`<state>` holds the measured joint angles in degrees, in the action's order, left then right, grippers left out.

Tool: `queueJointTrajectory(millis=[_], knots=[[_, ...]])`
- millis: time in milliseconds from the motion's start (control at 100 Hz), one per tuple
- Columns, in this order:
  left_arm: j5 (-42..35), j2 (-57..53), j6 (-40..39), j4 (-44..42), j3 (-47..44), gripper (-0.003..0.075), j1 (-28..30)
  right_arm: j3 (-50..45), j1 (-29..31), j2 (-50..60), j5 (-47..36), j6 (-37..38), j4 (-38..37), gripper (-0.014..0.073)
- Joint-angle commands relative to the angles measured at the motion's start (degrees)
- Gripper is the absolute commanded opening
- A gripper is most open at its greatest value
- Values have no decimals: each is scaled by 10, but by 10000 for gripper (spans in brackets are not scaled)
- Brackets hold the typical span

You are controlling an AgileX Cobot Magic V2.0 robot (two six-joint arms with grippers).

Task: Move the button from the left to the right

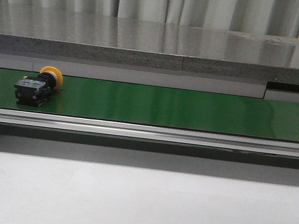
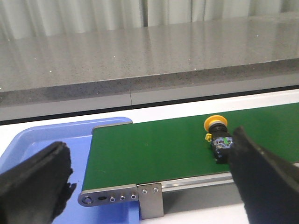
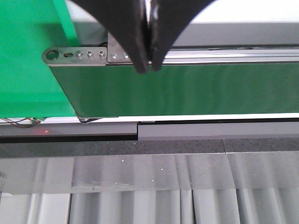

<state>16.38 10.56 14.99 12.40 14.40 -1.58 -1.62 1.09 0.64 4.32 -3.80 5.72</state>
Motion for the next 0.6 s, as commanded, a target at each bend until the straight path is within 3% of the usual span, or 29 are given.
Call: queueJointTrajectory(millis=[0,330,430,590], knots=[[-54,4,-1,11,11,659,-4,10,-1,10,-50,-1,-7,-68],[-53,4,-1,11,11,633,-4,10,-1,10,-50,-1,-7,-68],[-53,4,-1,11,11,533,-4,10,-1,10,-50,-1,-7,-68],[-53,4,-1,11,11,267,-4,10,-1,10,-50,-1,-7,-68]])
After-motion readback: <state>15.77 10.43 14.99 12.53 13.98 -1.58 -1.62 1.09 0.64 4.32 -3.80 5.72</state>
